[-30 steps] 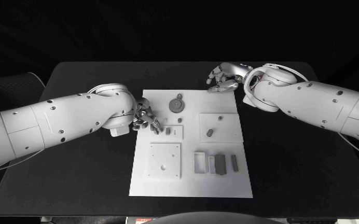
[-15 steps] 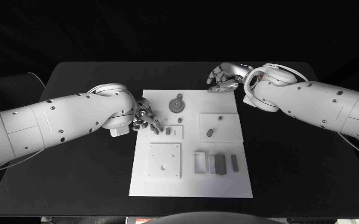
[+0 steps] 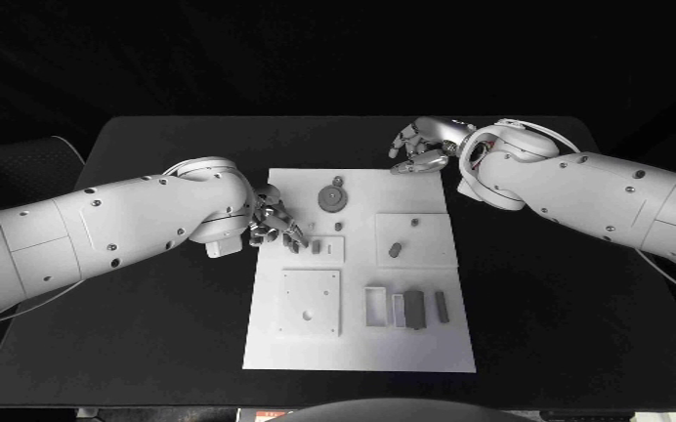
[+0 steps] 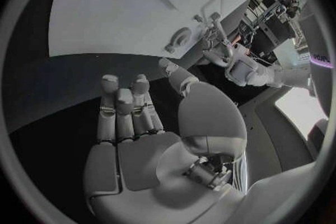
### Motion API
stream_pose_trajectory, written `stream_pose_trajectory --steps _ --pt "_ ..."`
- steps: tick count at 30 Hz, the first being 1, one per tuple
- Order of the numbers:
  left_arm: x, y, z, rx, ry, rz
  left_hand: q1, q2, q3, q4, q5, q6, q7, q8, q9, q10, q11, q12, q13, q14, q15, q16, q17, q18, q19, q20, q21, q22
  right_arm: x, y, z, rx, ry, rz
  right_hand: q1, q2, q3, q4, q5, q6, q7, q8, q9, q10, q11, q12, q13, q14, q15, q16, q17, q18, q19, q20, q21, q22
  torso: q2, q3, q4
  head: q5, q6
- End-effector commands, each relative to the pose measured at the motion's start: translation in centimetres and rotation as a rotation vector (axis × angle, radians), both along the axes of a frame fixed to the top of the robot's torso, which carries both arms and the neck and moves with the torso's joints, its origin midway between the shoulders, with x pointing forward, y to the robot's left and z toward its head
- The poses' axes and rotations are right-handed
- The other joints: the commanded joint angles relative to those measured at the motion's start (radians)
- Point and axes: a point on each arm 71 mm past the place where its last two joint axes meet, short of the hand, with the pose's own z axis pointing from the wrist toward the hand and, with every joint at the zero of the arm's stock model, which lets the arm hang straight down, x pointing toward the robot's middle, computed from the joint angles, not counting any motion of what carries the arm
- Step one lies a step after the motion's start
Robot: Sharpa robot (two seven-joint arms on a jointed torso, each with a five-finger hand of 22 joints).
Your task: Assemble the parts on the task board
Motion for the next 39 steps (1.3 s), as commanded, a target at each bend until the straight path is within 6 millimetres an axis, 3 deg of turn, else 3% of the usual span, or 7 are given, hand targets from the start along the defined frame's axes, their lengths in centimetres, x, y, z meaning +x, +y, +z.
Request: stream_pose_trajectory --steps 1,11,27,31,39 --pt "-0.24 -0.25 -0.32 -0.014 0.015 -0.01 -0.01 -0.002 -0.008 -0.002 -0.005 -0.016 0.006 -0.006 -0.001 -0.009 -0.001 0.003 -0.001 -0.01 -0.002 0.004 0.001 0.017 -0.008 0.0 -0.004 0.017 -0.05 0.12 -0.05 -0.001 0.006 0.011 0.005 0.003 -0.001 -0.004 0.005 -0.003 0.006 -0.006 -0.001 -0.006 0.0 0.006 -0.001 0.008 0.0 -0.003 -0.001 0.011 0.004 -0.002 -0.006 0.013 0.0 0.0004 -0.0002 0.0 0.0" --pt "-0.36 -0.25 -0.38 -0.023 0.032 -0.007 -0.007 0.009 -0.011 -0.011 -0.005 -0.021 0.008 -0.014 -0.003 -0.014 0.002 0.0 -0.002 -0.015 0.0 0.001 0.001 0.018 -0.012 0.0 -0.007 0.017 -0.09 0.22 -0.03 0.0 0.005 0.014 0.005 0.003 -0.001 -0.004 0.005 -0.003 0.006 -0.006 -0.001 -0.006 0.0 0.006 -0.001 0.008 0.0 -0.003 -0.001 0.011 0.004 -0.002 -0.007 0.013 0.0 0.0012 0.0001 0.001 0.002" --pt "-0.41 -0.38 -0.27 -0.05 0.02 0.01 0.011 0.046 -0.023 -0.047 -0.005 -0.02 0.011 -0.024 -0.005 -0.018 0.005 -0.001 -0.001 -0.018 0.003 -0.001 0.0 0.016 -0.016 0.001 -0.008 0.018 -0.06 0.17 -0.04 0.0 0.005 0.012 0.004 0.003 -0.002 -0.004 0.005 -0.003 0.006 -0.006 -0.001 -0.006 0.0 0.007 -0.001 0.008 0.001 -0.003 -0.001 0.011 0.004 -0.002 -0.007 0.013 0.0 0.0003 -0.0005 -0.001 0.002" --pt "-0.42 -0.39 -0.28 -0.049 0.021 0.009 0.03 0.068 -0.021 -0.066 -0.005 -0.018 0.011 -0.026 -0.005 -0.017 0.005 -0.001 -0.001 -0.017 0.003 0.0 0.0 0.016 -0.015 0.002 -0.007 0.018 -0.06 0.17 -0.04 0.0 0.005 0.012 0.004 0.004 -0.002 -0.004 0.005 -0.003 0.006 -0.006 -0.001 -0.006 0.0 0.007 -0.001 0.008 0.001 -0.003 -0.001 0.011 0.004 -0.001 -0.007 0.013 0.0 0.0002 -0.0002 -0.001 0.002" --pt "-0.41 -0.21 -0.32 -0.04 0.027 0.008 0.105 0.08 0.048 -0.078 -0.005 -0.011 0.012 -0.03 -0.004 -0.013 0.005 -0.001 -0.001 -0.012 0.004 0.0 -0.001 0.015 -0.006 0.003 -0.005 0.017 -0.05 0.14 -0.05 -0.001 0.005 0.011 0.004 0.004 -0.002 -0.004 0.005 -0.003 0.006 -0.006 -0.001 -0.006 0.0 0.007 -0.002 0.008 0.001 -0.003 -0.001 0.011 0.004 -0.001 -0.007 0.013 0.0 -0.0001 0.0 -0.001 0.002"
